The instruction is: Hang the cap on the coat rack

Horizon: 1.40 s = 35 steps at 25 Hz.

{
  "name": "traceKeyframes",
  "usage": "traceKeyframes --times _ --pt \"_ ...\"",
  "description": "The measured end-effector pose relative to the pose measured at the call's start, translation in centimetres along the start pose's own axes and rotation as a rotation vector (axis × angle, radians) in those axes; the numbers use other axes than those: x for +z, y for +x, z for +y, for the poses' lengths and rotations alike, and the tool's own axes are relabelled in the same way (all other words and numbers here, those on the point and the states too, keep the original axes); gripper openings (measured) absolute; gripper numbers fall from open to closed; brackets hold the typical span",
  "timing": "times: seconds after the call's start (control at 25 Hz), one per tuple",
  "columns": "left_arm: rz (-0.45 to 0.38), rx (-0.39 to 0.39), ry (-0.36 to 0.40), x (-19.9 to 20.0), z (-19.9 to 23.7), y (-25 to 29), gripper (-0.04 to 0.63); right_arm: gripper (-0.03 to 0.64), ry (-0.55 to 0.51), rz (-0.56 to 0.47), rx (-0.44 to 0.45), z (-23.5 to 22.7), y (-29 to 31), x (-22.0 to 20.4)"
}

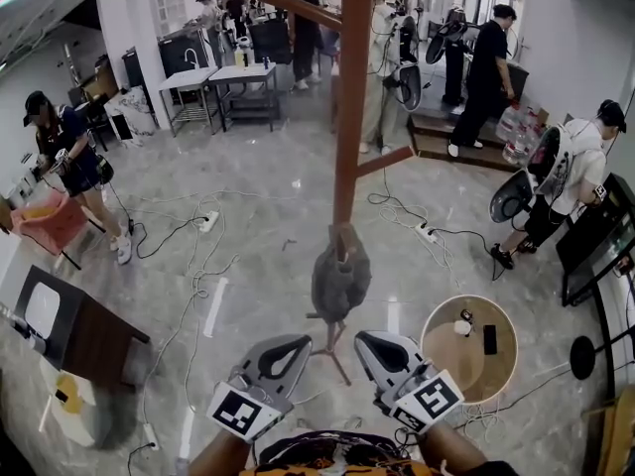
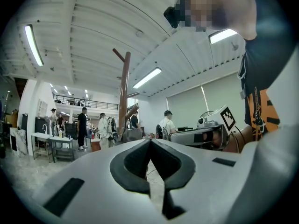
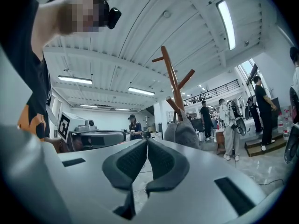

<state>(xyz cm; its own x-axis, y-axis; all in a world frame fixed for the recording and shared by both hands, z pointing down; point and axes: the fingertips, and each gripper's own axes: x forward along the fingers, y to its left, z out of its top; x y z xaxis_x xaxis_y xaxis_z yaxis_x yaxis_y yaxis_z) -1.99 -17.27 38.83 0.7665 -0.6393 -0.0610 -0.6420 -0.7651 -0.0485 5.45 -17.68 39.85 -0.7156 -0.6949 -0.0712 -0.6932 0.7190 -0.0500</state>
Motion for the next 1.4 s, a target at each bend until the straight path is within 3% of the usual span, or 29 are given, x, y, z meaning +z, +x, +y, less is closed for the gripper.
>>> traceKeyframes --times 0.4,1.4 --pt "-0.039 -0.025 0.001 0.4 0.2 -0.1 0.023 0.014 -0.022 0.018 -0.02 -0.1 0.3 -0.2" --pt "-0.014 -0.024 -0.015 -0.6 0.6 -0.3 0.023 0.014 -0.032 0.017 -0.015 0.5 0.8 -0.2"
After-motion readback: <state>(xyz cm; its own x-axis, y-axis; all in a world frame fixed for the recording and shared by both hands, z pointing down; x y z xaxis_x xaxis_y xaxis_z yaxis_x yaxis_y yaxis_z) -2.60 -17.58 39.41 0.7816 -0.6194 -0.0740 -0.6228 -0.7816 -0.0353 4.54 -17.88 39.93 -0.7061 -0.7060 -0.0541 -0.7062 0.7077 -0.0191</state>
